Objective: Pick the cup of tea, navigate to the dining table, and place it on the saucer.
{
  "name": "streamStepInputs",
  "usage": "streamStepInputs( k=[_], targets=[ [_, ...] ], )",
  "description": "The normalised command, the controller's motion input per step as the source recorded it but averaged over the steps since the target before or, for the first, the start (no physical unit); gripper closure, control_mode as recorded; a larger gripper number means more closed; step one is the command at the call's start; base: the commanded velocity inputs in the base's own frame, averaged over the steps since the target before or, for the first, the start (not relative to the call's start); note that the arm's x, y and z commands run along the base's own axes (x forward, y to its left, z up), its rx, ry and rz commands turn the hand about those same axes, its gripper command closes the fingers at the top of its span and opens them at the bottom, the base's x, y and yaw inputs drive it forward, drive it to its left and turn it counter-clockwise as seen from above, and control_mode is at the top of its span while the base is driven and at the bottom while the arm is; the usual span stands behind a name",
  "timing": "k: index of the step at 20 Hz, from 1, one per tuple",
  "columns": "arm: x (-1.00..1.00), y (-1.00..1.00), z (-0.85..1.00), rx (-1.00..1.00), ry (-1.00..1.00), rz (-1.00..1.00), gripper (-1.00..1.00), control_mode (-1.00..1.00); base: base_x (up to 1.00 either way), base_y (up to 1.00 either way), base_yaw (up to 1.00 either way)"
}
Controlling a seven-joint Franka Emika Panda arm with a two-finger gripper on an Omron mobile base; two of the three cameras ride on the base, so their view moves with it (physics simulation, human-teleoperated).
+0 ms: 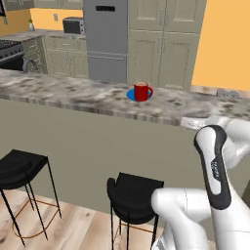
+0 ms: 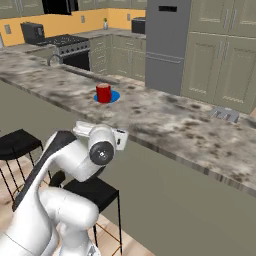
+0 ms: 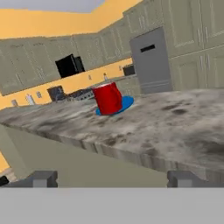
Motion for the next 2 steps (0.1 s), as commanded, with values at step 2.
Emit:
streamStepInputs(
  k=[2],
  targets=[
    [-1.00,0.00,0.37,-0.04,-0.01,-0.11,-1.00,-1.00,0.00,0.00,0.00]
  ],
)
